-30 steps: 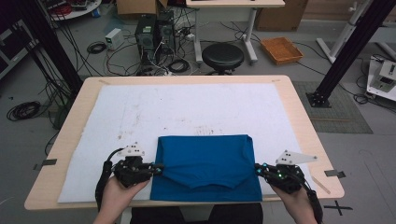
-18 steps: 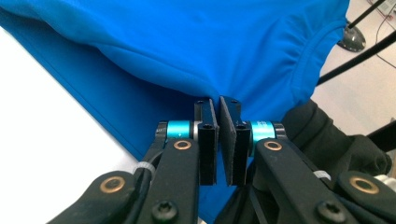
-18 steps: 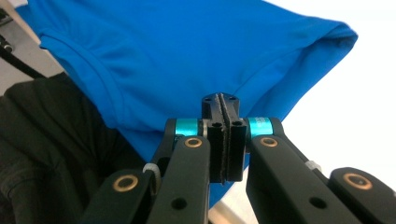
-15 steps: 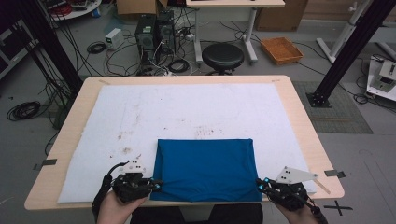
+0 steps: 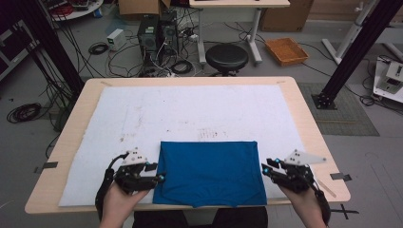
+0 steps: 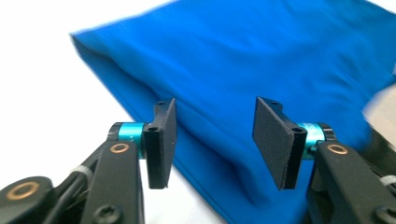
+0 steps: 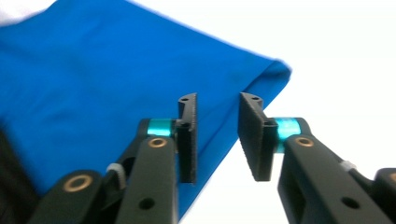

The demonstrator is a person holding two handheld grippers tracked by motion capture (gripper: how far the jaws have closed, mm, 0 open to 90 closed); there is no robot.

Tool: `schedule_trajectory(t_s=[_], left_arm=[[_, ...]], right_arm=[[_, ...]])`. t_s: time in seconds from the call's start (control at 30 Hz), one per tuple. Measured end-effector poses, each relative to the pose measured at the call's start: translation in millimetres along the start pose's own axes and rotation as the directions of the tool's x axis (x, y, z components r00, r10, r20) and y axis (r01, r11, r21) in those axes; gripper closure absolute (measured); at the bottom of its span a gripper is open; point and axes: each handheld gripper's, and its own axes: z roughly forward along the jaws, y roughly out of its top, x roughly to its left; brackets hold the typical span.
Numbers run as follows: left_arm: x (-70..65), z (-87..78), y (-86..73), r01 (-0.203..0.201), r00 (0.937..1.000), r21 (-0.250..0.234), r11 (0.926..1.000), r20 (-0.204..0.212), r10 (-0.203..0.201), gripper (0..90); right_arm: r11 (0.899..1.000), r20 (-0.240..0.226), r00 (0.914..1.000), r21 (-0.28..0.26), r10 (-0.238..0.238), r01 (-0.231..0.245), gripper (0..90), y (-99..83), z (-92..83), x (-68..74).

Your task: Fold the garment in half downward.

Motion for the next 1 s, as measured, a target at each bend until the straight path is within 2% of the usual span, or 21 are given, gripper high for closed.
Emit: schedule_trajectory(t_s=[0.03,0.1,0.2,0.3,0.37,0.5,0.63,0.8,0.87,0.93,1.0], left_arm=[[5.2,2.8,4.9,-0.002,0.9999,-0.008,1.0000,-0.017,0.002,48.4],[15.2,10.7,13.0,0.017,0.9986,-0.039,0.9991,-0.050,-0.019,48.1],[30.1,25.4,20.9,0.054,0.9944,-0.068,0.9962,-0.087,-0.060,46.8],[42.5,39.9,24.8,0.056,0.9876,-0.069,0.9960,-0.143,-0.065,46.5],[50.7,49.6,26.3,0.068,0.9844,-0.062,0.9957,-0.158,-0.077,46.6],[60.0,64.5,27.2,0.097,0.9803,-0.049,0.9940,-0.168,-0.104,46.6],[65.3,75.0,24.8,0.134,0.9796,-0.019,0.9908,-0.149,-0.136,48.0],[62.7,77.8,22.2,0.127,0.9828,0.004,0.9919,-0.136,-0.125,60.1],[61.5,78.4,20.7,0.129,0.9841,0.016,0.9915,-0.125,-0.126,66.1],[59.8,78.8,18.9,0.114,0.9845,0.009,0.9934,-0.135,-0.112,70.2],[60.7,77.8,17.8,0.121,0.9850,0.006,0.9927,-0.125,-0.119,75.0]], right_arm=[[0.999,-0.008,0.9994,-0.011,0.033,-0.033,64.9,4.9,6.0,-6.8],[0.994,-0.017,0.9942,-0.020,0.106,-0.107,62.7,14.6,20.7,-21.0],[0.990,0.012,0.9903,-0.014,0.139,-0.139,59.7,23.5,39.9,-33.9],[0.985,0.041,0.9841,0.002,0.173,-0.173,57.6,29.5,57.9,-43.4],[0.982,0.052,0.9808,0.016,0.188,-0.189,56.9,31.5,68.2,-47.8],[0.978,0.090,0.9773,0.064,0.192,-0.198,54.6,32.3,84.7,-50.8],[0.971,0.096,0.9746,0.106,0.202,-0.212,55.9,28.2,95.9,-52.7],[0.972,0.093,0.9792,0.138,0.180,-0.192,68.2,23.5,101.0,-52.1],[0.975,0.082,0.9833,0.140,0.163,-0.173,73.6,23.1,101.5,-51.3],[0.977,0.079,0.9861,0.142,0.146,-0.157,78.6,23.5,101.2,-48.8],[0.979,0.073,0.9878,0.143,0.137,-0.147,82.0,23.6,101.2,-47.6]])
